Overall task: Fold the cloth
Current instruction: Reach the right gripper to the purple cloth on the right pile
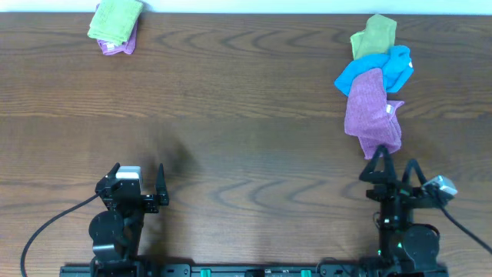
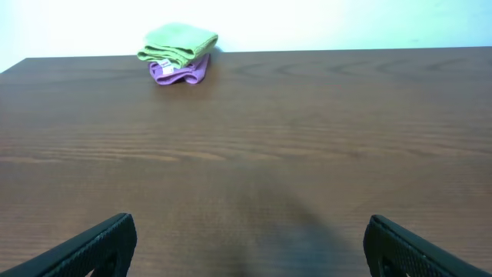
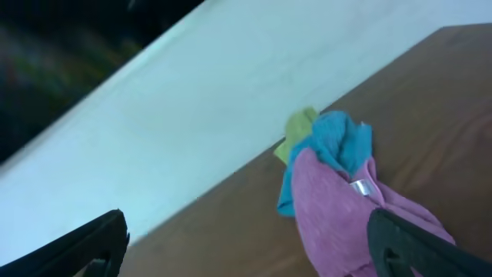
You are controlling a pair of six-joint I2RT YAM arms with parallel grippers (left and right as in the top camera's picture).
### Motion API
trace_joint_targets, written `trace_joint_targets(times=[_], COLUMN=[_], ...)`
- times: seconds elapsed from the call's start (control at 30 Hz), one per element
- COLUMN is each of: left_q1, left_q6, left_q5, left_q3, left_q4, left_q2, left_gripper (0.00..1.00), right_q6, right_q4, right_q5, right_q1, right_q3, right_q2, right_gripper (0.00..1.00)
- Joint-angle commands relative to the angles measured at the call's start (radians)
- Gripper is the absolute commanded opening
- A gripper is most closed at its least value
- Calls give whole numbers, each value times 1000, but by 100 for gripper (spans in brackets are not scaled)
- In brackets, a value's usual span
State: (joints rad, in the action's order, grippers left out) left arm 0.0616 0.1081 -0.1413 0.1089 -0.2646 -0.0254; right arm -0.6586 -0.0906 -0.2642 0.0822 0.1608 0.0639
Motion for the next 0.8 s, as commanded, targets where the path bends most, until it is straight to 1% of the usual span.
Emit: trace_joint_targets(times=[0.0, 0.1, 0.17, 0.27, 0.33, 0.43, 0.47, 0.57, 0.67, 0.77], left_q1=[-3, -3, -3, -3, -3, -3, -3, -3, -3, -3], left_q6=[-3, -3, -3, -3, -3, -3, -3, -3, -3, -3], left_q5=[18, 18, 18, 18, 18, 18, 18, 18, 18, 18], left_q3=[-26, -26, -26, -26, -26, -26, -26, -26, -26, -26], left_q4=[-6, -6, -6, -6, -6, -6, -6, -6, -6, -6], left_q2=[-3, -3, -3, -3, -3, -3, -3, -3, -3, -3], left_gripper=[95, 95, 95, 95, 95, 95, 95, 95, 95, 95], right_q6=[-80, -96, -82, 33, 87, 153, 179, 226, 241, 249], right_q4=[16, 35, 35, 23, -79, -342, -401, -508, -516, -503], right_q5=[-33, 33, 117, 235, 301, 305, 297, 257, 237, 216], right_q1=[-31, -69, -111, -158, -187, -202, -205, -227, -252, -295], right_q3=[6, 55, 140, 288, 451, 725, 789, 945, 1006, 1048], right_q2=[127, 343, 539, 761, 949, 1221, 1284, 1456, 1554, 1640], right_gripper=[99, 99, 99, 99, 99, 99, 99, 99, 99, 94])
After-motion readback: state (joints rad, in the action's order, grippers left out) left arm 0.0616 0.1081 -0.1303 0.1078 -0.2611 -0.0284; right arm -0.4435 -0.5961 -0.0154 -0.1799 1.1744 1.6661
